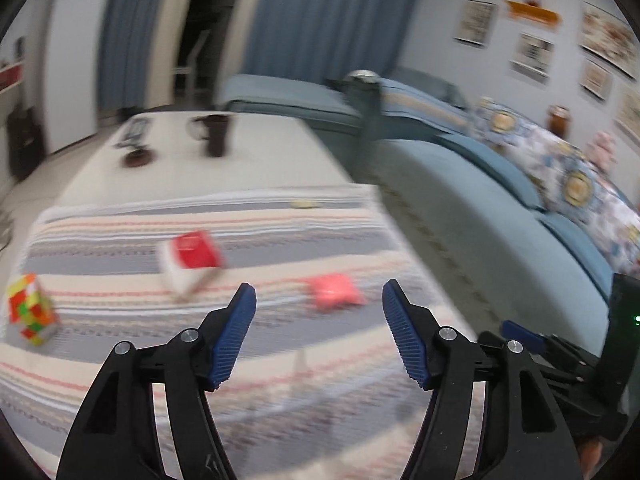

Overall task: Collect trash
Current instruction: 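Grasp the pink packet with the right tool while the left grasps the red-white paper cup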

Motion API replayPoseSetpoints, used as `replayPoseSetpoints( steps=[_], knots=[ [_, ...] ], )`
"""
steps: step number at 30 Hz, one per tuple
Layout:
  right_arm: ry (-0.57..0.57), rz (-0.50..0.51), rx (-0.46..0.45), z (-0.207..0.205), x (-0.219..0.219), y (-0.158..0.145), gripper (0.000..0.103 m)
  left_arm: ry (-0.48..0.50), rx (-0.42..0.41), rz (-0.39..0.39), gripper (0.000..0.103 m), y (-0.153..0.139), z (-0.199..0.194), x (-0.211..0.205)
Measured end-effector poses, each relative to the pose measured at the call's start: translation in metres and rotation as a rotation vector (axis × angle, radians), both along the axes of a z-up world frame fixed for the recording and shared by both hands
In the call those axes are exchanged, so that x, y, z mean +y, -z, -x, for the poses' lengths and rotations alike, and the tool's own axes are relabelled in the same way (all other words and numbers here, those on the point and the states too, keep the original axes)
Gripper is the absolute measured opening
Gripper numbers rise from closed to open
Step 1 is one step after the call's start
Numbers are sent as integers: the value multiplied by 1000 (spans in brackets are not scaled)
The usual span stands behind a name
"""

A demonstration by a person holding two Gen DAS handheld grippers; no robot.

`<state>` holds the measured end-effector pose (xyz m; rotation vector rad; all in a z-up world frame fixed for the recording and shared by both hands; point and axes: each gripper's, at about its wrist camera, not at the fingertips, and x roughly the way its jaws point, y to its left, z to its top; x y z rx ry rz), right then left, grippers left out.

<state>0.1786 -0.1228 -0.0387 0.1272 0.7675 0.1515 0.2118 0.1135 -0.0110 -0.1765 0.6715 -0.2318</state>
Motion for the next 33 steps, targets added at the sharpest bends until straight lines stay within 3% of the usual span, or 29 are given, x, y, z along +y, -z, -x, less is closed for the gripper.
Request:
replayPoseSetpoints(
  steps=[2,7,11,14,17,21,24,27,33],
  knots=[
    [-40,3,25,-20,21,12,35,-48,27,2,64,14,-15,29],
    [-76,18,94,-57,55,44,35,-130,105,63,65,50,-55,68],
    [-96,16,155,-81,67,71,36,-156,152,97,83,74,-86,73],
    [-105,8,197,-92,69,86,49,-154,189,112,85,88,-107,71],
    [-118,24,177,-96,72,87,54,-191,219,85,85,98,-131,70],
    [-107,82,174,-107,78,87,71,-254,263,81,86,112,-154,73],
    [-102,49,180,-117,76,87,73,-259,237,79,87,112,-159,73],
    [-79,11,186,-129,75,88,78,-263,226,60,78,113,-160,75],
    [-69,-21,178,-149,88,88,80,-264,196,157,76,114,-148,90]
  ],
)
